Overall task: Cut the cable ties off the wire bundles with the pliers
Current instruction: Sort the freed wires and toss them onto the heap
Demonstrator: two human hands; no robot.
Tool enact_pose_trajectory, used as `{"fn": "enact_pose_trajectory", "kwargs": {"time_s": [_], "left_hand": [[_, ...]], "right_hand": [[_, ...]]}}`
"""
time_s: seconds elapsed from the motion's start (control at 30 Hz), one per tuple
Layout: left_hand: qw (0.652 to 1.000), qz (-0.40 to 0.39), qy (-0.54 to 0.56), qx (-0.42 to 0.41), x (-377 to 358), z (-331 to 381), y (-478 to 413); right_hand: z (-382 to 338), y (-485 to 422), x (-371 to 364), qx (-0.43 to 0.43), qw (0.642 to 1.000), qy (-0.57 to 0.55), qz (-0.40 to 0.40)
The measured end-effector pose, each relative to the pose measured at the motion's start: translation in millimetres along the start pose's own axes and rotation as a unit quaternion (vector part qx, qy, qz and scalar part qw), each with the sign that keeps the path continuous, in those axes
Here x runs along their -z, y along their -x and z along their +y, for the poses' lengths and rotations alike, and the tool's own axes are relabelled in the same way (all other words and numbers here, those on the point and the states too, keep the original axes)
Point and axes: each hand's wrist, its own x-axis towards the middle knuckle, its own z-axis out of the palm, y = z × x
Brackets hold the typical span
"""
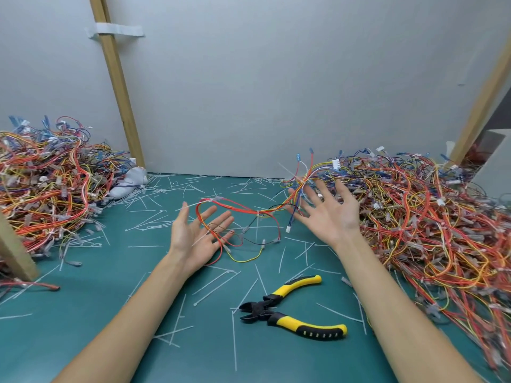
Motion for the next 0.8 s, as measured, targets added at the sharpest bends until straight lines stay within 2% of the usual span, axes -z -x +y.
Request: {"fn": "enact_pose_trajectory", "kwargs": {"time_s": [0.8], "left_hand": [[0.997,0.042,-0.051,-0.044,-1.6,12.5,9.1]], "right_hand": [[7.7,3.2,-4.3,-0.019,0.999,0.037,-0.003]]}}
